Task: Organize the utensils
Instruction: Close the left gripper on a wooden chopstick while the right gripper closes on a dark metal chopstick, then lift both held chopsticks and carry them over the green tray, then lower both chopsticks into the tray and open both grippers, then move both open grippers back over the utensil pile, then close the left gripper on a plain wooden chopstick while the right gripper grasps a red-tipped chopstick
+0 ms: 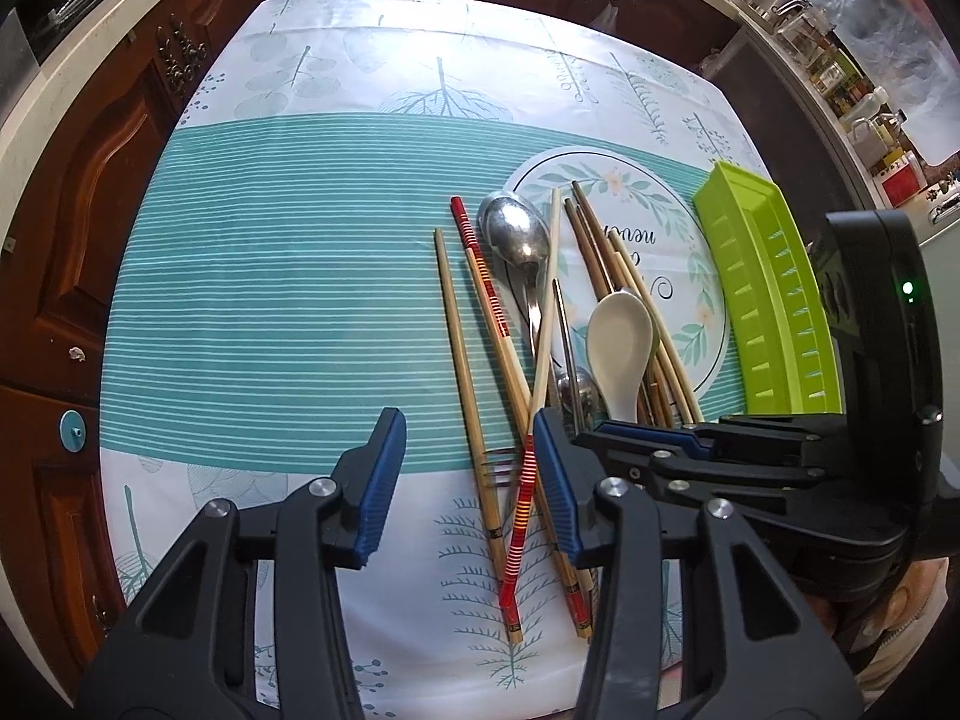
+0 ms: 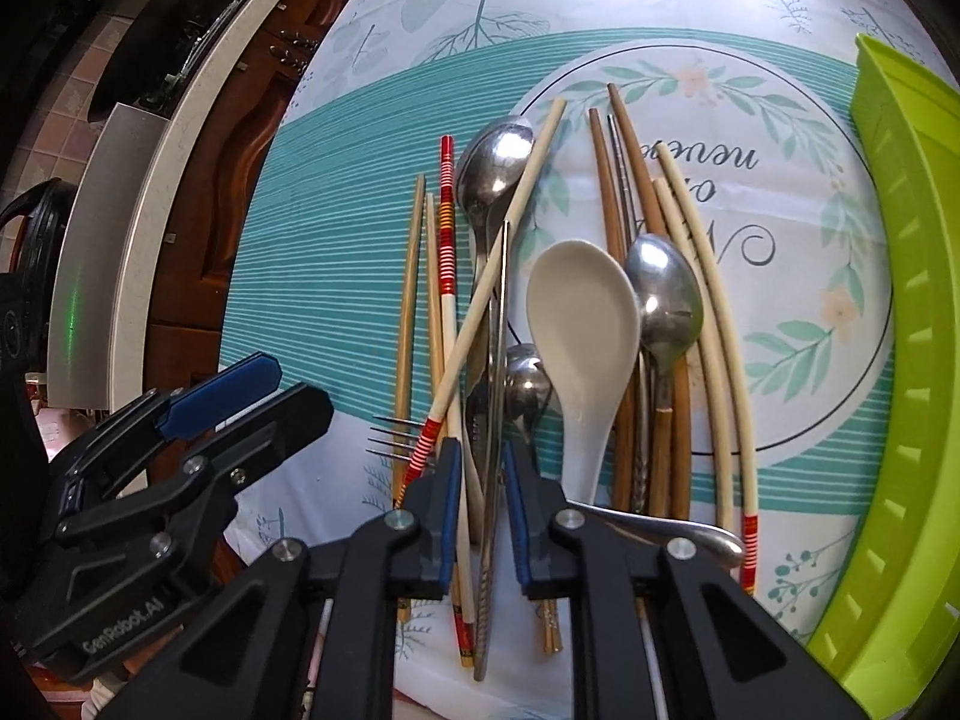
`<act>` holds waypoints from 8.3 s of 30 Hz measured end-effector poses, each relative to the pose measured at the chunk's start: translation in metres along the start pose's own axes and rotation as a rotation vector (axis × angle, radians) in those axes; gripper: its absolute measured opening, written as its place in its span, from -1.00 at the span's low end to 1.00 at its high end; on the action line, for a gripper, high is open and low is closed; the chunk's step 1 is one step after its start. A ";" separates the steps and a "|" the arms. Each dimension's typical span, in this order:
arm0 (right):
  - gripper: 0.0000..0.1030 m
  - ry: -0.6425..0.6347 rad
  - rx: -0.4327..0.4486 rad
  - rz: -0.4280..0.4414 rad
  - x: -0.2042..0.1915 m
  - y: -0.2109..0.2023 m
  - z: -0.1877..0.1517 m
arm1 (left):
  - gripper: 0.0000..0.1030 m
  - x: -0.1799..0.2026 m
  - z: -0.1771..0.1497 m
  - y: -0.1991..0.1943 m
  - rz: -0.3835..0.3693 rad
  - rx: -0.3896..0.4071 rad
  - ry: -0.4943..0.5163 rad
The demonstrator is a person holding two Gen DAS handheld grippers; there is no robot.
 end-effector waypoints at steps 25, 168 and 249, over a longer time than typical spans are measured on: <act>-0.89 0.091 0.035 0.058 0.032 -0.014 -0.008 | -0.47 0.042 0.020 0.033 0.004 -0.082 0.082; -0.59 0.025 0.215 -0.114 0.087 -0.120 -0.048 | -0.06 0.106 -0.022 -0.026 -0.023 0.060 0.004; -0.90 -0.081 0.049 -0.011 -0.016 -0.007 0.016 | -0.91 0.002 -0.052 0.049 0.161 -0.076 -0.023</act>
Point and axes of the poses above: each gripper's, at about its wrist camera, not at the fingertips, and y roughly the way its jaws point, x to its right, z to its top, the point moved 7 cm from there along y, roughly the way its jaws point, and after that the axes turned 3 degrees about -x, right-handed, at the moved point
